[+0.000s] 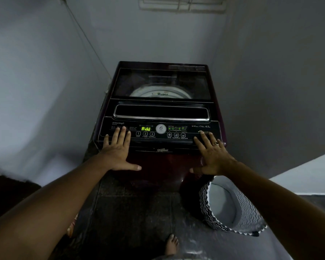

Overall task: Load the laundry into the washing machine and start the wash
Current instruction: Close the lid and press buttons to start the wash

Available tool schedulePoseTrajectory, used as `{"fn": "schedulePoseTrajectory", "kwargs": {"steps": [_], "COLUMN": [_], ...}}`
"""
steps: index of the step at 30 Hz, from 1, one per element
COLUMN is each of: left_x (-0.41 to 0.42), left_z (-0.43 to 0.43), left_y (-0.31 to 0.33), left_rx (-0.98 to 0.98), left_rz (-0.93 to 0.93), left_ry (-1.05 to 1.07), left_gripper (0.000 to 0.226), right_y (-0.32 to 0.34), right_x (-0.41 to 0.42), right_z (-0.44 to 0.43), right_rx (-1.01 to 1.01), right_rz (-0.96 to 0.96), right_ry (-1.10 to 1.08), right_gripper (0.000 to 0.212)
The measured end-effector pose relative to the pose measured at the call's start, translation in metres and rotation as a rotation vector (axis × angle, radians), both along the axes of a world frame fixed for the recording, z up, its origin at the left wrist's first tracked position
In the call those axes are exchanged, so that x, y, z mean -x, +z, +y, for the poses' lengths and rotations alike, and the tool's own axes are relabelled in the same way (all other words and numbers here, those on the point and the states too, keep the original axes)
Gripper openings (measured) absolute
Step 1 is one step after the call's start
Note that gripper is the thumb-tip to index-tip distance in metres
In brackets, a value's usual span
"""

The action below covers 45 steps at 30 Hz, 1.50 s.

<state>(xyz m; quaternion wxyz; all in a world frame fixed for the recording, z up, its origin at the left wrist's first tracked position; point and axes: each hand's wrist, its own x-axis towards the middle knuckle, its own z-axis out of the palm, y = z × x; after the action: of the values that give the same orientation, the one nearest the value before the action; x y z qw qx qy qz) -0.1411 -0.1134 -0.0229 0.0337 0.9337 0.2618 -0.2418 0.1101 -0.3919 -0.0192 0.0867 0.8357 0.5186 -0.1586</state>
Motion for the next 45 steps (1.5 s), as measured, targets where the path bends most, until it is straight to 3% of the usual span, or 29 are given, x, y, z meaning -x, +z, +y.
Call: {"fn": "schedulePoseTrajectory", "kwargs": {"steps": [45], "left_x": [-0.0024], "left_z": [-0.0029], "left_y": [-0.0011], "left_rx": [0.019], "left_rz": [-0.001], "left_ry": [0.033], "left_gripper": [0.155], "right_y": [-0.0099], "right_x": [-0.0013], "right_z": [0.0011], "right_rx": [-0.026], "right_rz": [0.034], "right_ry": [-0.029], "right_gripper": [0.140]}}
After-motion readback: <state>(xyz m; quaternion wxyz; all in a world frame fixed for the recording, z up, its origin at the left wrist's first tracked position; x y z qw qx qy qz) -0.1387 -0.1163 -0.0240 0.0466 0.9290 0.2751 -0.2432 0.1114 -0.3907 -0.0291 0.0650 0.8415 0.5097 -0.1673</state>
